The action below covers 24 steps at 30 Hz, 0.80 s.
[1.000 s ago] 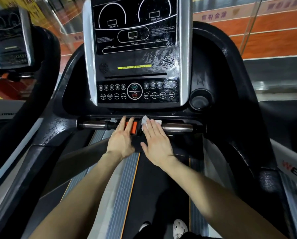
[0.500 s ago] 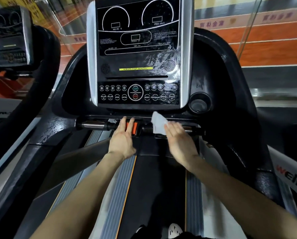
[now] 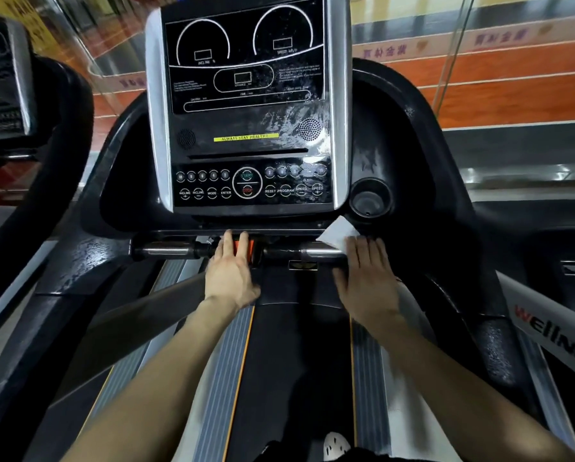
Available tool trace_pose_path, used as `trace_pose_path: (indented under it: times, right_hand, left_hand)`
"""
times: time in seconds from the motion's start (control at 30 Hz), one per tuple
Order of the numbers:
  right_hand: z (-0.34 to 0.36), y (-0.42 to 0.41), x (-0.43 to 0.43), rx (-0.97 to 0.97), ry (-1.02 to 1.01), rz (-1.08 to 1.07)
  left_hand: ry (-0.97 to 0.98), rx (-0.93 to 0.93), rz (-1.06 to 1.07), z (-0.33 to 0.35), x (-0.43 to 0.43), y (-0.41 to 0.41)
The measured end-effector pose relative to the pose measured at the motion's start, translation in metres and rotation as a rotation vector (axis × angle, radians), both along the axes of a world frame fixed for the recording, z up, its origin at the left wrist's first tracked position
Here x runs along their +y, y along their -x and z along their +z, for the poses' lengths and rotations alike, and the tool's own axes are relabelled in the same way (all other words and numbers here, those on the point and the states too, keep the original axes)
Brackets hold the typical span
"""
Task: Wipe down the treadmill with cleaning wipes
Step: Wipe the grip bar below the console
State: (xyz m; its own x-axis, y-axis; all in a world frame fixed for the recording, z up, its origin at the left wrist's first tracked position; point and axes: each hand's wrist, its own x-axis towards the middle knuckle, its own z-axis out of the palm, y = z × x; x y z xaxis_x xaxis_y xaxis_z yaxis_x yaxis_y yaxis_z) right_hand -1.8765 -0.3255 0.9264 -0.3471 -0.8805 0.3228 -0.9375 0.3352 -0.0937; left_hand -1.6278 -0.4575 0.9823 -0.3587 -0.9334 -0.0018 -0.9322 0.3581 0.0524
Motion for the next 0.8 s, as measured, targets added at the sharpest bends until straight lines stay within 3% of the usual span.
trace_pose_path:
  times: [0.1,0.2,0.4,0.47,0.53,0.6,0.7,0.8]
  right_hand:
    - [0.004,-0.053,-0.036,-0.08,0.001,0.131]
    - [-0.002,-0.075,-0.043,0.071,-0.058,0.349]
    - [-0.021,0.006,0.031,0.056,-0.017,0.147]
    - [-0.017,-0.007,0.021,-0.019,0.029,0.094]
    - [-0.016,-0.026,0.0,-0.095,0.062,0.172]
    - [-0.018,-0.025,-0.011,-0.037,0.053,0.251]
    - [-0.017,0.016,0.008,0.052,-0.004,0.129]
    - [-0.018,0.033,0.021,0.11,-0.032,0.103]
  left_hand:
    - [-0.013,0.003,0.006,-0.001,0.0,0.002]
    - [-0.009,0.015,-0.016,-0.002,-0.002,-0.004]
    - [-0.003,-0.024,0.004,-0.004,-0.003,-0.001]
    - [0.026,-0.128,0.021,0.003,-0.001,0.013]
    - [0.104,-0.233,-0.046,0.009,0.004,0.031]
    - [0.104,-0.234,-0.205,0.012,0.01,0.052]
    - [-0.004,-0.216,-0.408,0.004,0.015,0.076]
    - [-0.077,-0.179,-0.39,-0.004,0.02,0.086]
